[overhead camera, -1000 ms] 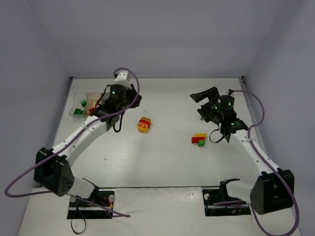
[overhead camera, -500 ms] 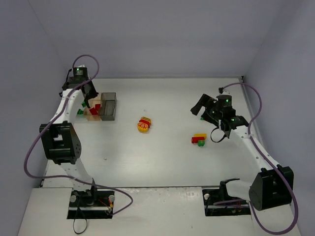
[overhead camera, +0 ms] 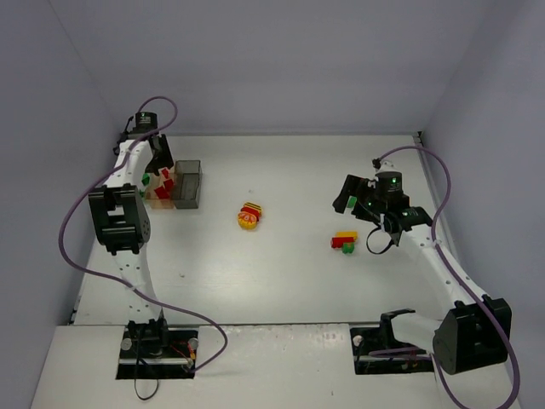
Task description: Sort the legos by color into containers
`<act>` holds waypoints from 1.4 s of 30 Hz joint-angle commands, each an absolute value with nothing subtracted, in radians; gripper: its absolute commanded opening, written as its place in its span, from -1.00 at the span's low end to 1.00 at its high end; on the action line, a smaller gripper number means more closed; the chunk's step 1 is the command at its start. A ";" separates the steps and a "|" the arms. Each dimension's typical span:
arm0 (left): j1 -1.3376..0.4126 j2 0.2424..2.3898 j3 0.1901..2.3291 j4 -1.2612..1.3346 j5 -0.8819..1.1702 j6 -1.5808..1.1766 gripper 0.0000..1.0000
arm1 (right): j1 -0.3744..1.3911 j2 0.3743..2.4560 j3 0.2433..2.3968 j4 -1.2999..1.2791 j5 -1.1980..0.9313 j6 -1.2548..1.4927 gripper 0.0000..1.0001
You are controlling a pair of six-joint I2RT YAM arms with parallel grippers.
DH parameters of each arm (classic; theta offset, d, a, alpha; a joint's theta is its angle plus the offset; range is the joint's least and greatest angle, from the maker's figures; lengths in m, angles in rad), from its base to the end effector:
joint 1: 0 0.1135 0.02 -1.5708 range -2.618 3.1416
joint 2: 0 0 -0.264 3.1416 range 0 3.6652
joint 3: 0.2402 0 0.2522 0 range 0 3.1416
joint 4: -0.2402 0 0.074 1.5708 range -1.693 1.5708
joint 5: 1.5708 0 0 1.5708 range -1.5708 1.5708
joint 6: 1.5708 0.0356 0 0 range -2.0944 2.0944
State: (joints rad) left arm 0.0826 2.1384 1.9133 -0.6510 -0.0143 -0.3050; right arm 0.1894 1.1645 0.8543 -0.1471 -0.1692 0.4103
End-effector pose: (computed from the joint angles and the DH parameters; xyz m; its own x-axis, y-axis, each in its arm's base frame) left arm 0.4826 0.0405 0.2557 -0.7028 -0.3595 -0.6139 -0.3173 0.9307 -0.1818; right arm 0.2593 0.0558 0.2902 -0.5309 0.2986 -0.7931 -0.1333 0.8948 0.4261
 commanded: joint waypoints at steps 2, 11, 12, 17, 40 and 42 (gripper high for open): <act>0.086 2.100 1.980 -0.655 -0.041 -0.284 -0.16 | 0.183 1.152 0.865 -0.138 -0.133 0.351 1.00; 0.078 1.951 1.896 -0.641 0.064 -0.308 0.36 | 0.181 1.198 0.851 -0.150 -0.111 0.334 0.95; 0.052 1.837 1.803 -0.628 0.121 -0.334 0.41 | 0.184 1.231 0.845 -0.150 -0.074 0.342 0.84; -0.049 1.669 1.655 -0.592 0.193 -0.380 0.41 | 0.192 1.299 0.874 -0.123 -0.109 0.359 0.54; -0.380 1.344 1.040 -0.331 0.192 -0.345 0.41 | 0.157 1.681 1.164 -0.120 0.178 0.457 0.31; -0.382 1.347 1.048 -0.334 0.212 -0.348 0.41 | 0.150 1.681 1.180 -0.121 0.169 0.448 0.19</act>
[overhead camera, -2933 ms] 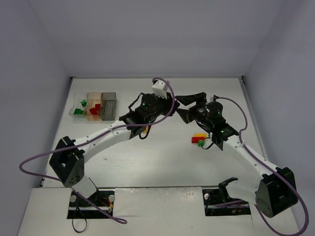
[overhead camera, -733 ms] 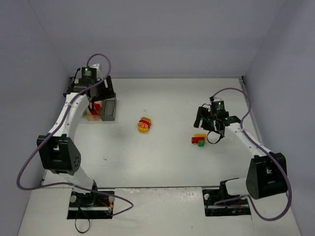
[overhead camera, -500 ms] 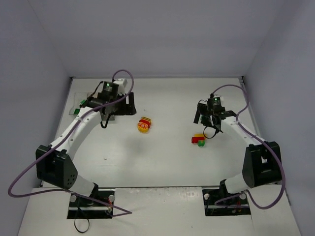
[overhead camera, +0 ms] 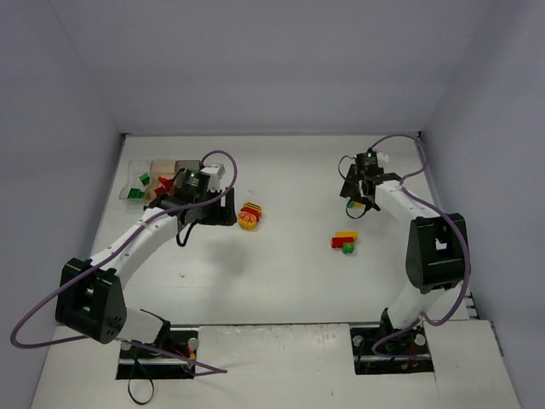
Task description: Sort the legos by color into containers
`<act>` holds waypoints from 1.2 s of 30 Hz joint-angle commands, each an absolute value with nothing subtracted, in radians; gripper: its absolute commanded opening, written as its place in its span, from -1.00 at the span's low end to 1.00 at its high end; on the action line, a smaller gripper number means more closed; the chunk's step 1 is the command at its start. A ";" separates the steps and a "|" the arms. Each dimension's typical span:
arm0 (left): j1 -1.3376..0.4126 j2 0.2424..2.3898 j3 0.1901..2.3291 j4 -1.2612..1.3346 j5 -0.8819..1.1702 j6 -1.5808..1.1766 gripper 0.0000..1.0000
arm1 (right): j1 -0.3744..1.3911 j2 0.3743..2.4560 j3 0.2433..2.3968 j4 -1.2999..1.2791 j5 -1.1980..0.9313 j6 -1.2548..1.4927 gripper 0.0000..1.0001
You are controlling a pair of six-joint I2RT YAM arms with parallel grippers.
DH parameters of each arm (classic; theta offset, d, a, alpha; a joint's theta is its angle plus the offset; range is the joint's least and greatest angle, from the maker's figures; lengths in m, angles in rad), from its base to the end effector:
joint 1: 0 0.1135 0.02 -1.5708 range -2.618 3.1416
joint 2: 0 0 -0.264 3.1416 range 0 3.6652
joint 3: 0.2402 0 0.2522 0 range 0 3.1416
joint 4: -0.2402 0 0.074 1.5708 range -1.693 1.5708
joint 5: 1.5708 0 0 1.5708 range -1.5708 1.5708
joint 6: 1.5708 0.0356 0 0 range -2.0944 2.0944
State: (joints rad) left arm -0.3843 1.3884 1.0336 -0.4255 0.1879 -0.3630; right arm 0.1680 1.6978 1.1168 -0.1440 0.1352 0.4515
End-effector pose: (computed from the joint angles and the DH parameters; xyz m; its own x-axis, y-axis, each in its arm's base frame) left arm 0.2757 -0.1187 0.2676 -0.7842 -0.0591 -0.6177 0.2278 0.8985 -0.3752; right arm 0.3685 0.0576 0.2186 -0.6172 0.3338 -0.7125 0.2257 0.9426 0.2462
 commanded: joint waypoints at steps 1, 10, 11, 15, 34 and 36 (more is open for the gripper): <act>-0.382 1.347 1.049 -0.333 0.213 -0.350 0.41 | 0.140 1.678 1.189 -0.121 0.169 0.446 0.14; -0.383 1.350 1.055 -0.330 0.215 -0.336 0.41 | 0.078 1.736 1.269 -0.176 -0.037 0.108 0.26; -0.382 1.348 1.052 -0.328 0.210 -0.334 0.41 | 0.077 1.740 1.285 -0.189 -0.043 -0.005 0.31; -0.383 1.351 1.049 -0.328 0.216 -0.328 0.41 | 0.051 1.762 1.337 -0.251 -0.094 -0.284 0.38; -0.382 1.361 1.065 -0.336 0.215 -0.330 0.41 | -0.014 1.890 1.298 -0.299 -0.336 -0.707 0.53; -0.383 1.364 1.071 -0.339 0.209 -0.330 0.41 | -0.009 1.907 1.295 -0.295 -0.327 -0.721 0.53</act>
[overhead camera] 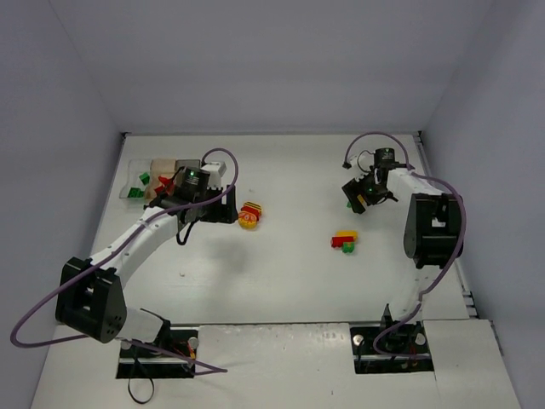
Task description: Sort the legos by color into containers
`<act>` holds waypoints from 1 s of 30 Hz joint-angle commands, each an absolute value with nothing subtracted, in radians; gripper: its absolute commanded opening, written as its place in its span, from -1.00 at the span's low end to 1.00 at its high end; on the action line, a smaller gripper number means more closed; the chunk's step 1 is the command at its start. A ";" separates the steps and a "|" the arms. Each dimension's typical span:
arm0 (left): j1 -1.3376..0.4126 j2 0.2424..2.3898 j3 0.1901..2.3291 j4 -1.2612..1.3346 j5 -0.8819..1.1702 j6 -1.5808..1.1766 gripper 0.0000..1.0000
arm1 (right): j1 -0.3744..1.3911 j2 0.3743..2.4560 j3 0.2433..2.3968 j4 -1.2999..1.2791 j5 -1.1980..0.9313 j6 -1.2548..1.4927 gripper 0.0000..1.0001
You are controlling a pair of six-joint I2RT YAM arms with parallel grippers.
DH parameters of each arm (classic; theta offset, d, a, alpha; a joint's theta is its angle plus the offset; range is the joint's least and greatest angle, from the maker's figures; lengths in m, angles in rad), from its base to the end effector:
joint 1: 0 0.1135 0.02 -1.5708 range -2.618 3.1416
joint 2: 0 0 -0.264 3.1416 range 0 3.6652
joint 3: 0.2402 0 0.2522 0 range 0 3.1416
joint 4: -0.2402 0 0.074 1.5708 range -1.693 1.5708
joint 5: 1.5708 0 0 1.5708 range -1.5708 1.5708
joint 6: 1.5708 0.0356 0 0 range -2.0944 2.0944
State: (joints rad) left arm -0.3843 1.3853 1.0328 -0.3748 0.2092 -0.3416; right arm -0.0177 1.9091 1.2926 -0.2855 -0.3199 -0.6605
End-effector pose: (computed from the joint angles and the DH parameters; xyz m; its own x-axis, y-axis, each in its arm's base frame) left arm 0.2783 -0.1205 0.2724 -0.7518 -0.0494 -0.6576 0.2746 0.8831 -0.3803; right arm 0.4091 0.0040 0.1853 -0.5102 -0.5734 -0.6410 -0.6219 0.7608 -0.1856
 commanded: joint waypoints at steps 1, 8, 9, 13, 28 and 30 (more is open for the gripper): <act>-0.382 1.365 1.069 -0.339 0.209 -0.330 0.41 | -0.011 1.923 1.298 -0.295 -0.322 -0.721 0.53; -0.382 1.367 1.075 -0.347 0.199 -0.325 0.41 | -0.008 1.979 1.321 -0.276 -0.318 -0.739 0.53; -0.383 1.367 1.075 -0.347 0.198 -0.325 0.41 | -0.008 1.982 1.324 -0.275 -0.314 -0.738 0.53; -0.383 1.367 1.077 -0.350 0.192 -0.324 0.41 | -0.006 1.991 1.313 -0.256 -0.308 -0.744 0.53; -0.382 1.374 1.081 -0.356 0.189 -0.325 0.41 | 0.057 2.016 1.292 -0.238 -0.364 -0.747 0.01; -0.383 1.374 1.083 -0.356 0.187 -0.324 0.41 | 0.063 2.008 1.276 -0.238 -0.370 -0.730 -0.04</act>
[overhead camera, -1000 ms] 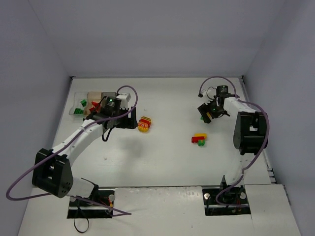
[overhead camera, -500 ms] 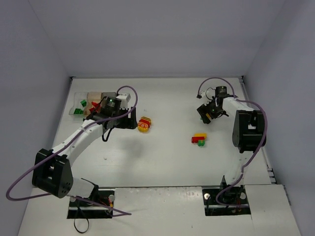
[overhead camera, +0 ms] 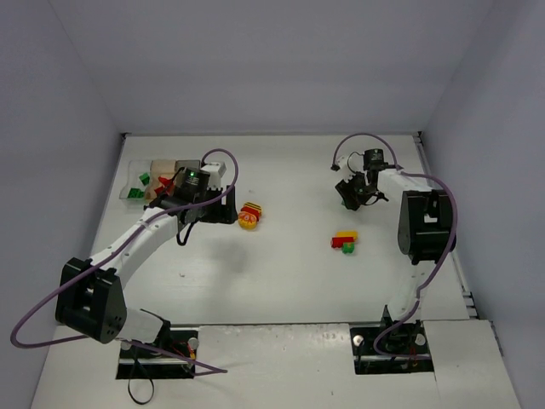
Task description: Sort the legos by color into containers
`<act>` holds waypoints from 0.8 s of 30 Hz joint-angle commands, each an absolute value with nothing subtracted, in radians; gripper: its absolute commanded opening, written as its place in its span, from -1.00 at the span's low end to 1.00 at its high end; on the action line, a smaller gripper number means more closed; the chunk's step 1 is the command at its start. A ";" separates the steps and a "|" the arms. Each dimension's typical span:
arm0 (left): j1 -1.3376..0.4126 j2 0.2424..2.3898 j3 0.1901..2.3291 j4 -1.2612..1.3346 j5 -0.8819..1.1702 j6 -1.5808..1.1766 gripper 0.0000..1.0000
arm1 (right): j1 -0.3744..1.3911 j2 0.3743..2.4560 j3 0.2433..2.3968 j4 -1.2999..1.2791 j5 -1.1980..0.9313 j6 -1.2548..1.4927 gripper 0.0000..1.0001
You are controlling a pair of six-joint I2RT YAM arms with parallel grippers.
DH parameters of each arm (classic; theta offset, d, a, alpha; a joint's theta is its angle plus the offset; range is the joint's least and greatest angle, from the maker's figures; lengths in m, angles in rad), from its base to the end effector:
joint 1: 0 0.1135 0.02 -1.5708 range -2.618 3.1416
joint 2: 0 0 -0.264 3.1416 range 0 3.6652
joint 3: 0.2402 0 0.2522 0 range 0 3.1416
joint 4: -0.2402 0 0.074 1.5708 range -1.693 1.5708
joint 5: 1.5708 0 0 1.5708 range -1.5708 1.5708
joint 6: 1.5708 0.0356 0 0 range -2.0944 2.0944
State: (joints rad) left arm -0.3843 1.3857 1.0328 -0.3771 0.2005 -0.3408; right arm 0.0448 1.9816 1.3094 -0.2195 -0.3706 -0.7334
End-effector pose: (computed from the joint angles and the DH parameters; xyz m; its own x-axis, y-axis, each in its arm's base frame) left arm 0.2784 -0.1202 0.2720 -0.7515 -0.0494 -0.6579 0.2693 0.8874 -0.3742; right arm 0.4208 0.0318 0.1665 -0.3974 -0.6424 -0.6553 -0.7202 0.6609 -0.2111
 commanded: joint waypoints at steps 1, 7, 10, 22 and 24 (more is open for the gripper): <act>-0.382 1.377 1.083 -0.359 0.187 -0.324 0.41 | 0.064 2.003 1.270 -0.238 -0.379 -0.726 -0.07; -0.383 1.385 1.091 -0.365 0.186 -0.325 0.41 | 0.081 2.000 1.255 -0.226 -0.405 -0.661 -0.29; -0.383 1.387 1.092 -0.370 0.187 -0.325 0.41 | 0.091 2.002 1.258 -0.206 -0.400 -0.611 -0.20; -0.383 1.387 1.089 -0.367 0.196 -0.328 0.41 | 0.087 1.993 1.224 -0.170 -0.313 -0.519 -0.06; -0.382 1.388 1.089 -0.367 0.199 -0.328 0.41 | 0.089 1.984 1.209 -0.167 -0.308 -0.517 -0.05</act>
State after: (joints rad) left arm -0.3843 1.3952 1.0359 -0.3878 0.2008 -0.3412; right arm 0.0795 1.9743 1.2633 -0.1162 -0.3824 -0.5266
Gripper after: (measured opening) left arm 0.705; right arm 0.470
